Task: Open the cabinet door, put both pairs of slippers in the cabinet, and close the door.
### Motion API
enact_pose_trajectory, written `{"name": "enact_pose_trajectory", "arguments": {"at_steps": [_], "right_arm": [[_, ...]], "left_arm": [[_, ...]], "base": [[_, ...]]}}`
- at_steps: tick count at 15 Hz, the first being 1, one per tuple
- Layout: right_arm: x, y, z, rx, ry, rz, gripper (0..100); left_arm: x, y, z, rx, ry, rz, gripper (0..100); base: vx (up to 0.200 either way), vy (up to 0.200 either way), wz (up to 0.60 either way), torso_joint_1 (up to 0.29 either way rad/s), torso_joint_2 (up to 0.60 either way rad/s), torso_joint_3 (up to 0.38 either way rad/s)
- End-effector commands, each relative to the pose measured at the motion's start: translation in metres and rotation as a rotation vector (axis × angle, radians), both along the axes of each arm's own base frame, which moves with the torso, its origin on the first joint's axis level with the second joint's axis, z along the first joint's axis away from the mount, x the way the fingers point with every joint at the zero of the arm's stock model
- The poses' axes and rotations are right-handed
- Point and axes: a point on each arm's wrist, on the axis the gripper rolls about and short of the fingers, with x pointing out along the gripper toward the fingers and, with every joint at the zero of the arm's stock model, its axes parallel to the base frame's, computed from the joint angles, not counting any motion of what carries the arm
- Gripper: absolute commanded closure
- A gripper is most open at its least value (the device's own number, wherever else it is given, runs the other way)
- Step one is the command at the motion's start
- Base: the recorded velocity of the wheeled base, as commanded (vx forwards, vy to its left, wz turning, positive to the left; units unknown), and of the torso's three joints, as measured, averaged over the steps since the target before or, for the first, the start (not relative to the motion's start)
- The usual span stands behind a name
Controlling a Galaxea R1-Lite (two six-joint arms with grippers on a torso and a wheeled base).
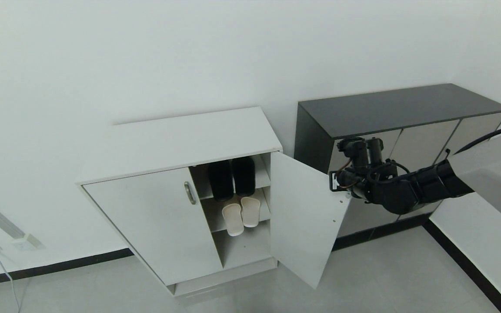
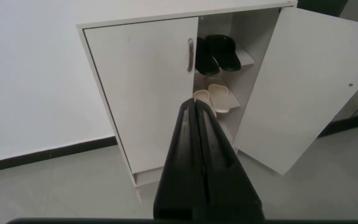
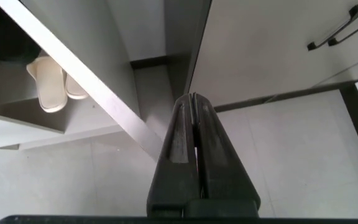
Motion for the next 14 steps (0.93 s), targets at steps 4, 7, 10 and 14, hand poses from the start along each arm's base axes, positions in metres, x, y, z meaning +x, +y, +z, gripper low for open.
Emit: {"name": "enact_pose_trajectory", "arguments": {"at_steps": [4, 7, 10, 14], "right_arm": [[-0.017, 0.01, -0.001, -0.004, 0.015, 0.036, 100], [-0.041, 0.028, -0.002, -0.001, 0.006, 0.101, 100], [-0.068, 0.049, -0.005, -0.004, 0.004, 0.179, 100], [-0.097, 0.069, 0.003, 0.011, -0.013, 0.265, 100]], "left_arm": [[0.0, 0.0, 0.0, 0.002, 0.001, 0.0, 100], [0.0, 0.0, 0.0, 0.002, 0.001, -0.001, 100], [0.0, 0.0, 0.0, 0.0, 0.001, 0.0, 100], [0.0, 0.0, 0.0, 0.0, 0.001, 0.0, 100]], "base": [[0.0, 0.0, 0.0, 0.0, 0.0, 0.0], [0.0, 0.0, 0.0, 0.0, 0.0, 0.0], [0.0, 0.0, 0.0, 0.0, 0.0, 0.0], [0.0, 0.0, 0.0, 0.0, 0.0, 0.0]]}}
